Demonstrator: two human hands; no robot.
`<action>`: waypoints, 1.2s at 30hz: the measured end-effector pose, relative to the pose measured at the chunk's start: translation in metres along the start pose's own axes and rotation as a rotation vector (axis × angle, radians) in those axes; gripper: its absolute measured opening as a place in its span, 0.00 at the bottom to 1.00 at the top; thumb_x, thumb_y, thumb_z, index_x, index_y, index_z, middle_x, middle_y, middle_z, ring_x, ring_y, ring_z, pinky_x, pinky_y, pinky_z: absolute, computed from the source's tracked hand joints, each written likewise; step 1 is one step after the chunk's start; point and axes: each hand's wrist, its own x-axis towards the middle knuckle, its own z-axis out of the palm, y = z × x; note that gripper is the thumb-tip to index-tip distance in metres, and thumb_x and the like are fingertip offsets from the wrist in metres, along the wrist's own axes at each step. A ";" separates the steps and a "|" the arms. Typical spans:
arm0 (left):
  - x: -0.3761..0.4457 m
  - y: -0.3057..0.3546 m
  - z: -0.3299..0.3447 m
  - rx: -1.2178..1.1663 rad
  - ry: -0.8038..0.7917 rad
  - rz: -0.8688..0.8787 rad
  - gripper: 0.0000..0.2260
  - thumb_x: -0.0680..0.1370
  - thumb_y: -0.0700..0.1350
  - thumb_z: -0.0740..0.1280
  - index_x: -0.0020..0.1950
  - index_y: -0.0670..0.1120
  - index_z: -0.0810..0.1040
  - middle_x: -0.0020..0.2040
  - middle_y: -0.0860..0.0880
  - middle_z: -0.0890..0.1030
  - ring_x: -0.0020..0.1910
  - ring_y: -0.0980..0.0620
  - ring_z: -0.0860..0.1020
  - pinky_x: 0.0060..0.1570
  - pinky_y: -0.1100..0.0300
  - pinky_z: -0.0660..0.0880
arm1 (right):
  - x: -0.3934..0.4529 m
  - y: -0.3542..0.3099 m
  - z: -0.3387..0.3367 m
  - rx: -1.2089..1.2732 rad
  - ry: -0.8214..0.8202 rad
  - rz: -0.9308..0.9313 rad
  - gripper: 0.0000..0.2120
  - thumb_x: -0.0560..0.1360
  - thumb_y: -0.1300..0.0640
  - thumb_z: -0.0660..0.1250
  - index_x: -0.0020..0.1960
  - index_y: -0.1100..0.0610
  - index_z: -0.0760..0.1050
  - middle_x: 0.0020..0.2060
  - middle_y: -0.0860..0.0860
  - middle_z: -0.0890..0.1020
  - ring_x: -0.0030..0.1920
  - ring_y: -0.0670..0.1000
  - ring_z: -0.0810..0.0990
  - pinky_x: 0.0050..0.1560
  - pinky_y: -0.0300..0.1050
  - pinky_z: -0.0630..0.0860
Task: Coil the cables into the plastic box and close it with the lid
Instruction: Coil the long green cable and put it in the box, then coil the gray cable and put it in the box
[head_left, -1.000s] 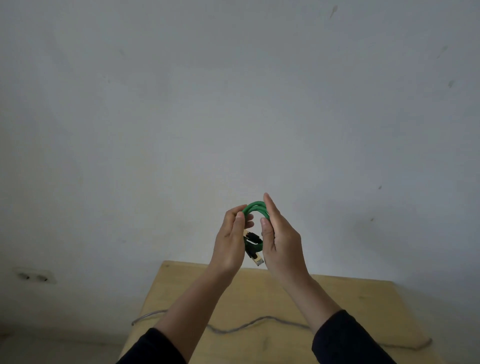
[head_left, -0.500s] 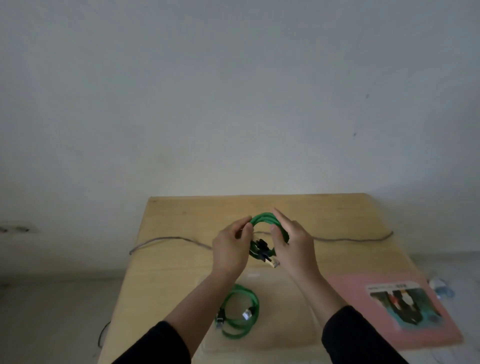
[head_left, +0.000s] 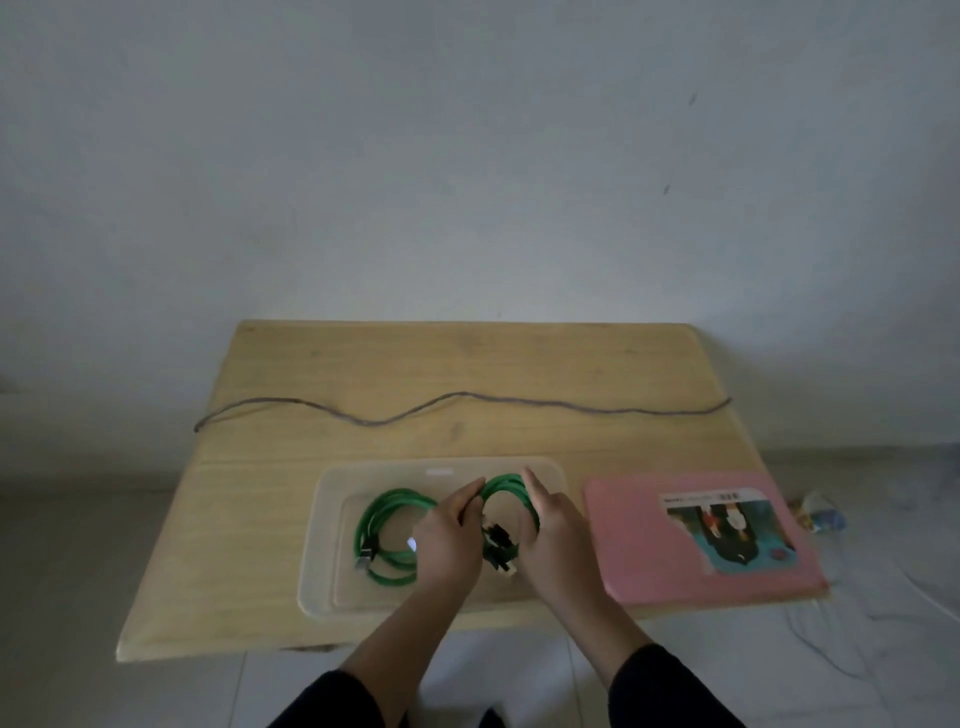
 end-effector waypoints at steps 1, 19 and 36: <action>0.001 -0.001 0.002 0.000 0.008 -0.013 0.13 0.79 0.42 0.61 0.62 0.49 0.78 0.53 0.48 0.83 0.35 0.62 0.75 0.35 0.76 0.68 | 0.001 -0.001 0.001 -0.008 -0.035 0.022 0.25 0.80 0.58 0.56 0.75 0.52 0.54 0.51 0.58 0.75 0.46 0.54 0.76 0.39 0.37 0.63; 0.015 0.000 0.019 0.303 -0.123 0.071 0.16 0.81 0.40 0.56 0.68 0.40 0.70 0.66 0.42 0.74 0.65 0.47 0.72 0.63 0.63 0.64 | 0.008 -0.002 0.013 -0.171 -0.327 0.076 0.32 0.79 0.57 0.57 0.74 0.63 0.43 0.75 0.61 0.50 0.75 0.57 0.50 0.71 0.44 0.53; 0.002 0.010 -0.081 0.596 0.116 0.511 0.14 0.75 0.44 0.56 0.48 0.43 0.80 0.43 0.46 0.82 0.38 0.47 0.81 0.30 0.59 0.77 | 0.000 -0.033 -0.018 -0.166 -0.047 -0.351 0.17 0.74 0.54 0.56 0.55 0.61 0.77 0.51 0.56 0.81 0.50 0.54 0.81 0.45 0.42 0.79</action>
